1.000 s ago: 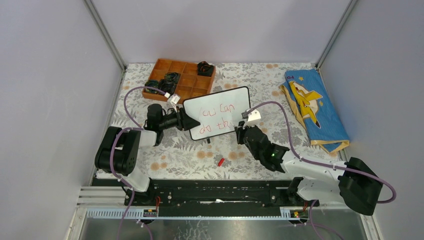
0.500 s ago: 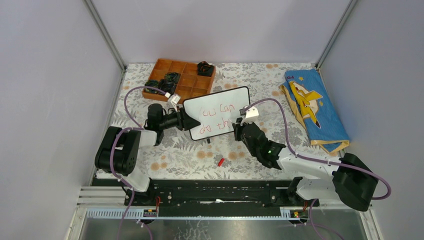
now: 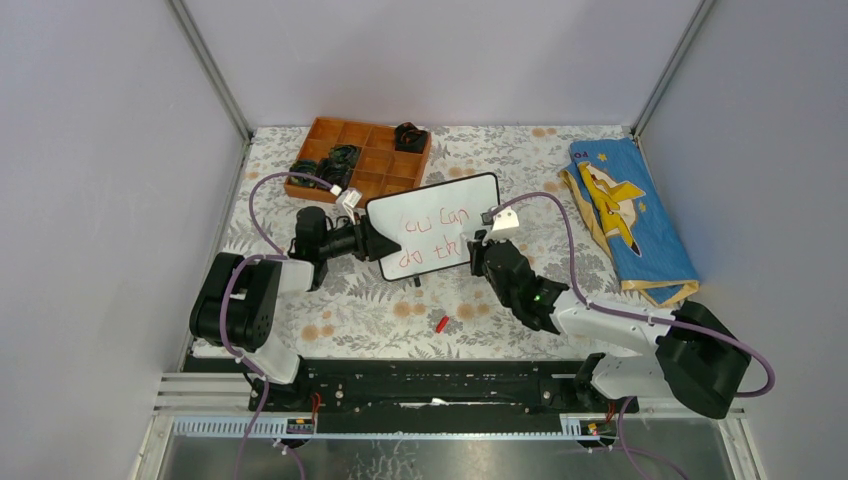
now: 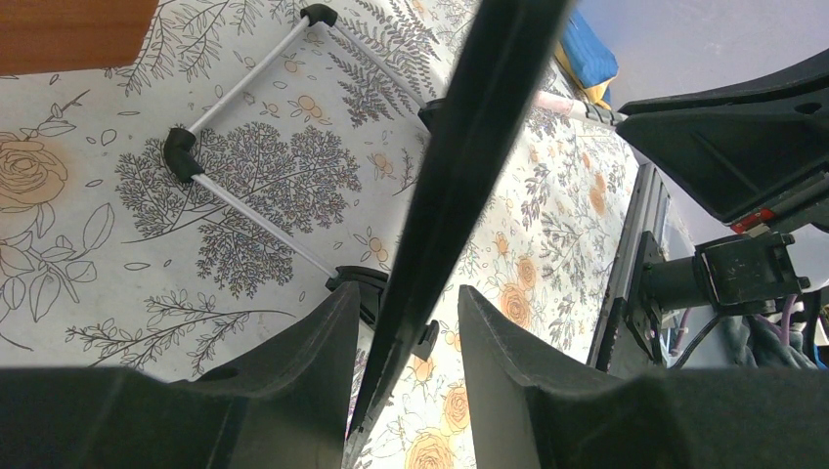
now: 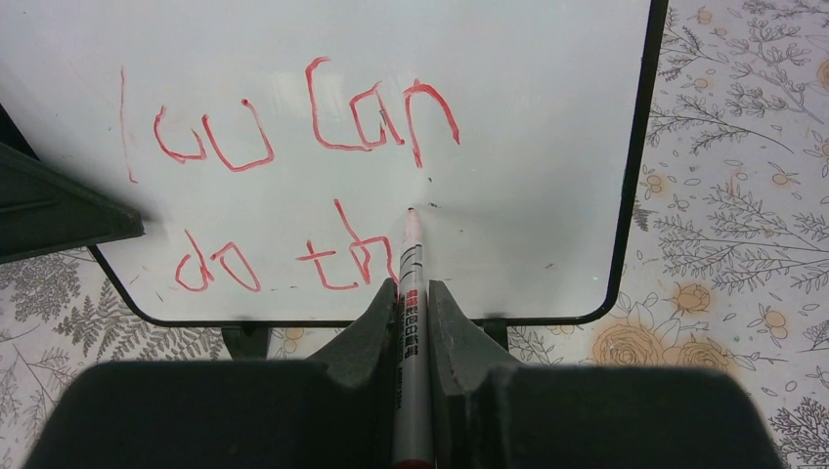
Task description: Write a sentence on the whiteboard
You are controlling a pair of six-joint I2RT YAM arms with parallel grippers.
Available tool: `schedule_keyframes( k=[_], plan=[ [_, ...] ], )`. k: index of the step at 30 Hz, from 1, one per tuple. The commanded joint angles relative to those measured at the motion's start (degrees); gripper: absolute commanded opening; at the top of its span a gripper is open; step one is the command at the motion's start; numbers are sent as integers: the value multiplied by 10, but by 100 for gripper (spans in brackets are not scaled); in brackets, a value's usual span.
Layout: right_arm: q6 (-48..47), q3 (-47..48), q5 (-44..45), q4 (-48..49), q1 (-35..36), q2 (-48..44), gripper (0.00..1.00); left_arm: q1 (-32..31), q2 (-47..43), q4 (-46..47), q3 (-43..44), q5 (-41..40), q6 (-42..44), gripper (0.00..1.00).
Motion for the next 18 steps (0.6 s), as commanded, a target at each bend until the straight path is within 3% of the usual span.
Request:
schedule_keyframes(
  k=[1,18],
  plan=[
    [0,22,7,39,-8,5,0,-3,-15,5,14,-5,15,49],
    [10,20,3,18,-13,11,0,-3,-15,4,15,-3,15,49]
  ],
)
